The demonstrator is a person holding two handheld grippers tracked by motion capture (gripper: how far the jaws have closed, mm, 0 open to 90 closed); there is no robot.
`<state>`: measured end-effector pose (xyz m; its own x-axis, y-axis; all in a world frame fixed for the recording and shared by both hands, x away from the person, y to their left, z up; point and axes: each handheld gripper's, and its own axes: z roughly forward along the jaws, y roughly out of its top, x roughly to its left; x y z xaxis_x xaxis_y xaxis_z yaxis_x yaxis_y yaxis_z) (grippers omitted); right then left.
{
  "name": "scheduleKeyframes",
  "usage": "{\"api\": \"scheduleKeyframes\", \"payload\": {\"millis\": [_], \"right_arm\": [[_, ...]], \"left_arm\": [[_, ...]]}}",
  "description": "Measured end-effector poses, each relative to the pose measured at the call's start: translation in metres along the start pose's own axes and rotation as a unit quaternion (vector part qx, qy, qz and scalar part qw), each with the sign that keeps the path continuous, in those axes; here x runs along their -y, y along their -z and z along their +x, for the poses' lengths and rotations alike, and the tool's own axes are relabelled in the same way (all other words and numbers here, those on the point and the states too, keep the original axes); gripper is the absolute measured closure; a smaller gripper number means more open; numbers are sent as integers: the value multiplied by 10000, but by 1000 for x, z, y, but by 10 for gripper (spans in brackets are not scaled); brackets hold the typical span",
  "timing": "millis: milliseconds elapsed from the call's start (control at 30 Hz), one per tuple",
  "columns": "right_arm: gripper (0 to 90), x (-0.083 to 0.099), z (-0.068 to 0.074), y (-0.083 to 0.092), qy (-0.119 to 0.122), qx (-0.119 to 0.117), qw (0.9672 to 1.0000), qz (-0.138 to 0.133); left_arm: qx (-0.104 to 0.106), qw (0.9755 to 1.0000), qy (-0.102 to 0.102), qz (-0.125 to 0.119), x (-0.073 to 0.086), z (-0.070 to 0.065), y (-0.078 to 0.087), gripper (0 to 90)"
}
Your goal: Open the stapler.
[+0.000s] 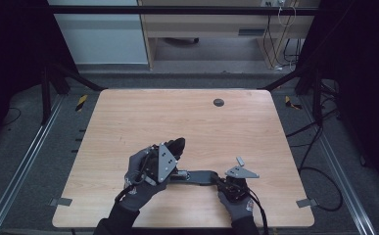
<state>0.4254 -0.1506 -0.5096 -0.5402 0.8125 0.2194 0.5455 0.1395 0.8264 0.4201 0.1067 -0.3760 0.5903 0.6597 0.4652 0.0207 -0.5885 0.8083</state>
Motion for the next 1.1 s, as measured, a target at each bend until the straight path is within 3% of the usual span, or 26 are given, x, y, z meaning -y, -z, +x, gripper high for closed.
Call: {"api": "scheduleKeyframes", "payload": {"millis": [267,633,867,1100], "right_arm": [[900,0,0,0,-2,-7,10000,0],[900,0,-1,0,9,-35,10000,4],[900,0,-1,0,11,-36,10000,4],[900,0,-1,0,11,-37,10000,4]], "left_arm": [[-114,9995,273,-98,5,10,8,574],[-262,9983,501,-159,11,20,18,583],[-339,9956,848,-212,19,31,29,586],[-448,9934,1033,-224,23,35,33,589]]}}
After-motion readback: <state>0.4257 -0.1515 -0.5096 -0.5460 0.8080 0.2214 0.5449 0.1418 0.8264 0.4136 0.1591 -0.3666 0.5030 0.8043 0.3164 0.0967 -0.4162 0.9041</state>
